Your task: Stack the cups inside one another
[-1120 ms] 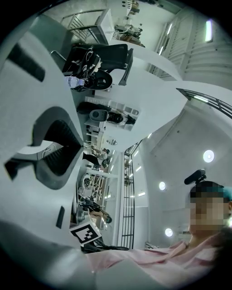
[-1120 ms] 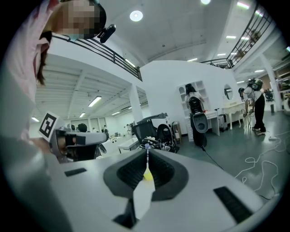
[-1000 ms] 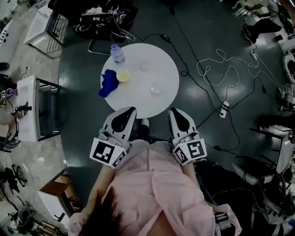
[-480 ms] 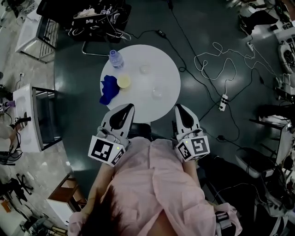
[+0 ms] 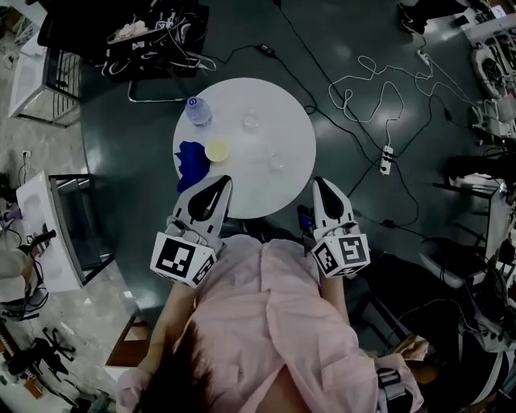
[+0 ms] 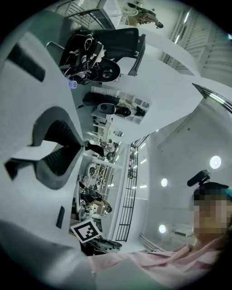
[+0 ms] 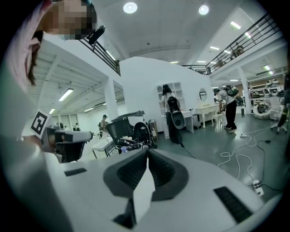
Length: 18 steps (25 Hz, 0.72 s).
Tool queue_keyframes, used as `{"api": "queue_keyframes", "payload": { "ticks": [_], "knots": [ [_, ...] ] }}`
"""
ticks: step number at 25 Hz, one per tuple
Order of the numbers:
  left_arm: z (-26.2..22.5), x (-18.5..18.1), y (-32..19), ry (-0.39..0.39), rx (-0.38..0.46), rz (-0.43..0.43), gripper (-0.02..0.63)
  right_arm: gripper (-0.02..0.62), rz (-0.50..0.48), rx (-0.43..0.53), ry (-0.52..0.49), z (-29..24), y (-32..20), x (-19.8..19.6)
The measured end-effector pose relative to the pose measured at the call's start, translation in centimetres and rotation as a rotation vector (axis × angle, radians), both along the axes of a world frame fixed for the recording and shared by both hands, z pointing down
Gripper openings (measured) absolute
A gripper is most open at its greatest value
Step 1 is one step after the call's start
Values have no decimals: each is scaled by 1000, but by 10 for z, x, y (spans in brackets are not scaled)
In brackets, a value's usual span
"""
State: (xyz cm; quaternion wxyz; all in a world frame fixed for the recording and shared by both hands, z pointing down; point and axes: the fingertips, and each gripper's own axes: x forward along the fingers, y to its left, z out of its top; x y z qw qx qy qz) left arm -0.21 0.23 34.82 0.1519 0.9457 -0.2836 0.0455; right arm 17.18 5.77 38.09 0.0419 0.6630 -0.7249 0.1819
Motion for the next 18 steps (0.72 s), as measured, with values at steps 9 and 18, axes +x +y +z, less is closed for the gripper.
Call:
{"api": "queue_keyframes", "payload": {
  "ticks": [9, 18],
  "knots": [
    [6, -15, -17, -6, -14, 7, 14, 32, 19, -13, -3, 4, -8, -17],
    [6, -11, -24, 9, -23, -40, 15, 32, -33, -18, 1, 2, -25, -13]
  ]
}}
